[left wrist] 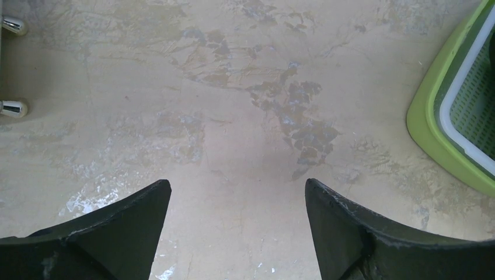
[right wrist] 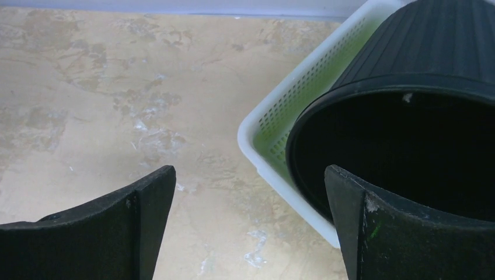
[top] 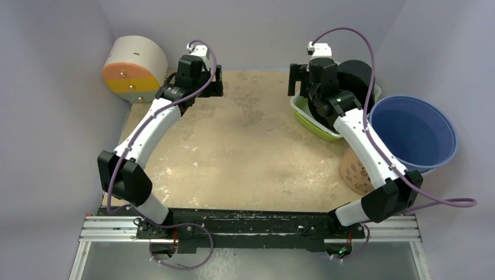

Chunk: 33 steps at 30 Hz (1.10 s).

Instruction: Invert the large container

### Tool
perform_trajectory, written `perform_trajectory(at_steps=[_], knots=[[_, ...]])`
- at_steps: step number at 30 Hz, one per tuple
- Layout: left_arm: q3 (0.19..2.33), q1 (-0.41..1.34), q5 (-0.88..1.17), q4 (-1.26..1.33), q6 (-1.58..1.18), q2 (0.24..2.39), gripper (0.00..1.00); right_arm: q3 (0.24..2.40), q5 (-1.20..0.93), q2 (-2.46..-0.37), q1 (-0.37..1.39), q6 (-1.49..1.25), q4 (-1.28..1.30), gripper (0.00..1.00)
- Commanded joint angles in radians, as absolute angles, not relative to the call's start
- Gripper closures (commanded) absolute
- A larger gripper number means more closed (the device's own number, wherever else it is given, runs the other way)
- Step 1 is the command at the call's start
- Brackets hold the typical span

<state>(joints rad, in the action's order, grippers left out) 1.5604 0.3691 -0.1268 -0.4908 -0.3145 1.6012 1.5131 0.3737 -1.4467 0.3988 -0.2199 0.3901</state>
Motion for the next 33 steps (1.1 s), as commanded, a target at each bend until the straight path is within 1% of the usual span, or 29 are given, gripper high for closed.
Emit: perform_trajectory(at_steps=[1, 4, 6, 8, 12, 16, 18, 20, 24, 27, 33], knots=[[1.622, 0.374, -0.132, -0.468, -0.32, 1.601, 0.18, 1.614, 0.41, -1.449, 0.399, -0.117, 0.419, 0.0], [1.629, 0.374, -0.133, -0.47, -0.318, 1.607, 0.18, 1.642, 0.398, -1.446, 0.398, -0.041, 0.453, 0.0], [1.631, 0.374, -0.133, -0.474, -0.319, 1.609, 0.18, 1.662, 0.428, -1.442, 0.391, -0.033, 0.458, 0.0], [1.629, 0.373, -0.131, -0.477, -0.32, 1.607, 0.18, 1.693, 0.389, -1.441, 0.367, -0.032, 0.47, 0.0], [1.624, 0.373, -0.13, -0.482, -0.321, 1.595, 0.18, 1.713, 0.387, -1.429, 0.308, 0.001, 0.462, 0.06], [1.601, 0.374, -0.12, -0.467, -0.336, 1.578, 0.18, 1.777, 0.388, -1.478, 0.189, 0.025, 0.502, 0.09], [1.593, 0.373, -0.113, -0.464, -0.34, 1.573, 0.18, 1.801, 0.442, -1.501, 0.176, 0.055, 0.495, 0.15], [1.587, 0.374, -0.106, -0.464, -0.34, 1.574, 0.18, 1.809, 0.5, -1.52, 0.173, 0.088, 0.487, 0.19], [1.569, 0.374, -0.095, -0.461, -0.336, 1.571, 0.18, 1.781, 0.532, -1.531, 0.155, 0.113, 0.468, 0.19], [1.559, 0.373, -0.09, -0.46, -0.336, 1.571, 0.18, 1.747, 0.523, -1.524, 0.138, 0.105, 0.471, 0.22], [1.546, 0.373, -0.071, -0.463, -0.336, 1.563, 0.18, 1.665, 0.572, -1.488, 0.108, 0.114, 0.447, 0.26]])
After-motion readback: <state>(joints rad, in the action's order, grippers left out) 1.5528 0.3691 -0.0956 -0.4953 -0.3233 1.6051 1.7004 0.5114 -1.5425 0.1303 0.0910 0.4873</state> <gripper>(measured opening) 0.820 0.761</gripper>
